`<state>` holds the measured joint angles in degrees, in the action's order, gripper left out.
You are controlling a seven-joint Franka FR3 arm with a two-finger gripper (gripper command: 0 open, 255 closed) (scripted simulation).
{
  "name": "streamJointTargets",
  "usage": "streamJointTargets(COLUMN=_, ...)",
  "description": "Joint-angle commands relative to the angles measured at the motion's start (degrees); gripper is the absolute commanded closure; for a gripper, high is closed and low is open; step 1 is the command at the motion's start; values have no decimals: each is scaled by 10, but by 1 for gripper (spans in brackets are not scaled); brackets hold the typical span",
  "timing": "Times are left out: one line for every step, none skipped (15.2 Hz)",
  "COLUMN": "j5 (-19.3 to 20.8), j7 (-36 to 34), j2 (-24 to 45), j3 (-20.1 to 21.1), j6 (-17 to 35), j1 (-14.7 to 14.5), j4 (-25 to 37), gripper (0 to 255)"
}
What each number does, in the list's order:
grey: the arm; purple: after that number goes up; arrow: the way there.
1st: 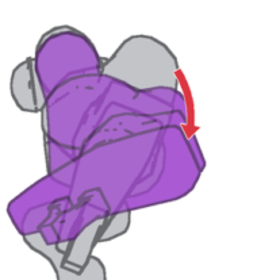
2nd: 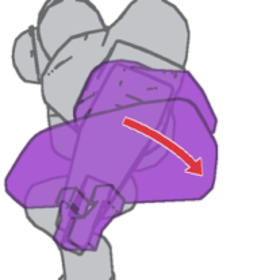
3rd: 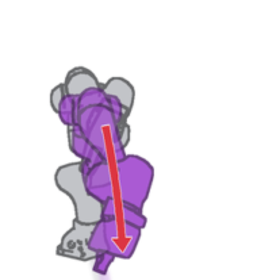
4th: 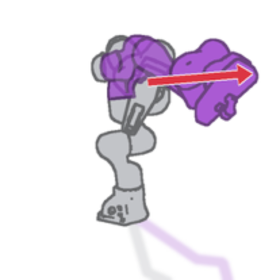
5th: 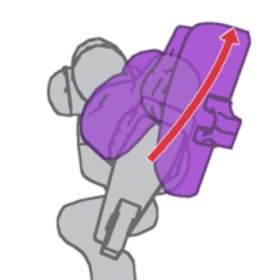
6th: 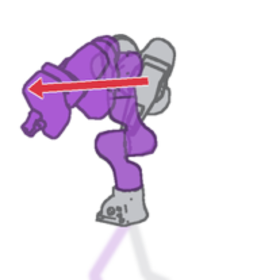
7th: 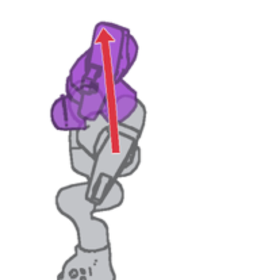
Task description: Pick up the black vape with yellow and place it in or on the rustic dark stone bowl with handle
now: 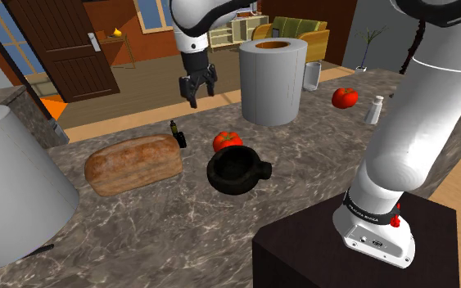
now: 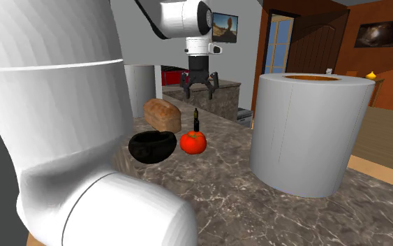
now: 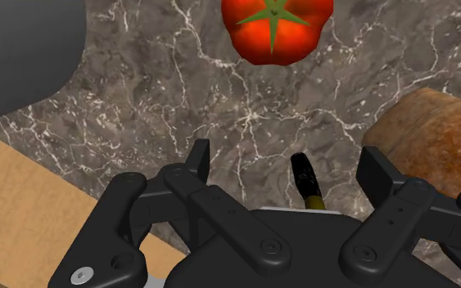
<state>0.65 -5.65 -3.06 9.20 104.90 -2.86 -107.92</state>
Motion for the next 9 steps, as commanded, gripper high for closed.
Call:
streamJointTargets(j5=9, j7=-12, j2=45, j3=6, j6=5, j1=-5, j4=38, gripper=0)
streamJointTargets(j5=15, j7=-18, j2=68, j3=9, j6=6, j1=-8, j4=58, gripper=0)
streamJointTargets(j5=20, j7=-24, j2=91, j3=12, j6=6, j1=-11, j4=80, gripper=0)
streamJointTargets(j5=26, j7=-30, j2=114, j3=14, j6=5, j1=-15, j4=103, gripper=0)
streamJointTargets(j5=31, j7=-35, j2=137, j3=16, j6=3, j1=-19, j4=126, gripper=0)
streamJointTargets(j5=37, j7=-41, j2=161, j3=17, j6=0, j1=-24, j4=151, gripper=0)
streamJointTargets(j5=43, j7=-46, j2=186, j3=18, j6=-3, j1=-29, j4=178, gripper=0)
streamJointTargets(j5=48, j7=-50, j2=210, j3=19, j6=-8, j1=-34, j4=206, gripper=0)
streamJointTargets(j5=54, j7=-55, j2=236, j3=20, j6=-13, j1=-40, j4=235, gripper=0)
